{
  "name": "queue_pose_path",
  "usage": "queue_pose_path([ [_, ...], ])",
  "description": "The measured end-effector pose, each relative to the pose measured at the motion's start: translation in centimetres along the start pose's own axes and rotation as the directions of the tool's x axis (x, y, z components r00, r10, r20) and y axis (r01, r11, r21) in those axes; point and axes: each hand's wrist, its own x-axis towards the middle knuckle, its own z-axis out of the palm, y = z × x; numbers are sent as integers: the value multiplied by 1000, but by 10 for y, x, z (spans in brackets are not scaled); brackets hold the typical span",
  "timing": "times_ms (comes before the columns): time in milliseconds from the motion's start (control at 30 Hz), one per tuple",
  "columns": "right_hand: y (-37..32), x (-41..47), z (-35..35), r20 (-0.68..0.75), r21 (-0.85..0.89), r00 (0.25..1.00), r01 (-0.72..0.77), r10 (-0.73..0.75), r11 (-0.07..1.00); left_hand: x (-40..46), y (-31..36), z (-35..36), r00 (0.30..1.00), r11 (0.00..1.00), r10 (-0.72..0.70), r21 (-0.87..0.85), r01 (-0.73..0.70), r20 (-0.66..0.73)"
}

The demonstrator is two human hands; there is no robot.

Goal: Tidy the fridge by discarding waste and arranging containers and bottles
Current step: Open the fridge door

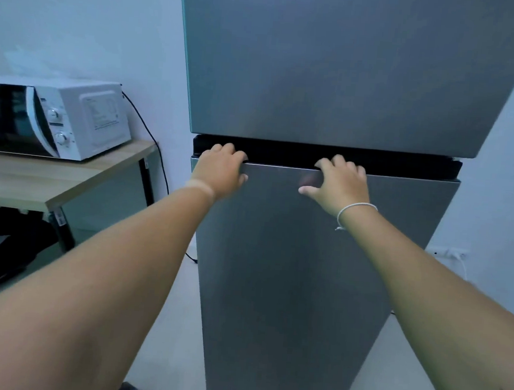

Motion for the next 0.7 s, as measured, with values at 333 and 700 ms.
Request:
queue_pose_path([
  [333, 4, -43, -19, 16, 47, 1000, -27, 26, 999, -57, 13, -18, 985, 995, 99, 30, -95, -144],
  [700, 14, -138, -69, 185, 313, 977, -163, 108, 936, -152, 60, -74, 862, 858, 466, 338, -387, -197],
])
